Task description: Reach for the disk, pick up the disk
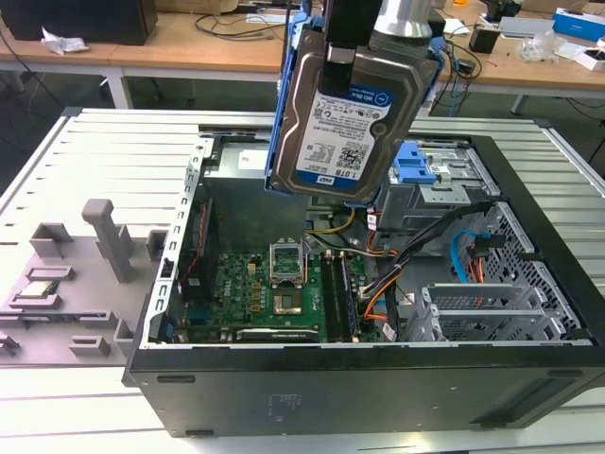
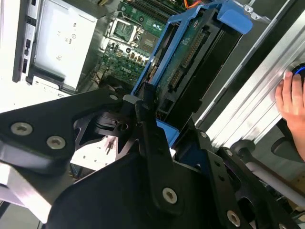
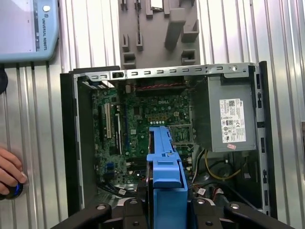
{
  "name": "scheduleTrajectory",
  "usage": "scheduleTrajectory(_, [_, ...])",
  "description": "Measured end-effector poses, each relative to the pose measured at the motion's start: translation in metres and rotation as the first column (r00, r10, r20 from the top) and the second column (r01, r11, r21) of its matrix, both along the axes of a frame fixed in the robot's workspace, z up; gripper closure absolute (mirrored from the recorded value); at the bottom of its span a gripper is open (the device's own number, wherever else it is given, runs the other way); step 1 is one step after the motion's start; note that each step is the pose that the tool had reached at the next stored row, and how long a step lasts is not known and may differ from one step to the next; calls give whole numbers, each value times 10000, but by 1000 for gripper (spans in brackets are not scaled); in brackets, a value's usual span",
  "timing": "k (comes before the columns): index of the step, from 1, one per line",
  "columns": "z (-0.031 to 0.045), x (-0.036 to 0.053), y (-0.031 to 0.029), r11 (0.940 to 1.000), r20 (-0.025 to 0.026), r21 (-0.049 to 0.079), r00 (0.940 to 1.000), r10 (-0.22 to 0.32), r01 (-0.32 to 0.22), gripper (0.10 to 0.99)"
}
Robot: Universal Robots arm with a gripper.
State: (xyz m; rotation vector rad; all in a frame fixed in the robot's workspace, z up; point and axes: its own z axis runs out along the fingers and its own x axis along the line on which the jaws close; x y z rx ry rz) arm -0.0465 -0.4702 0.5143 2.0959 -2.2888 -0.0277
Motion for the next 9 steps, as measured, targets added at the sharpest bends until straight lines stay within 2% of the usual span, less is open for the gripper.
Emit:
scheduleTrajectory(3, [-1,0,-115,10000,0,0,10000,1,-1,714])
scheduleTrajectory(9, [-2,0,-282,10000,0,0,10000,0,0,714])
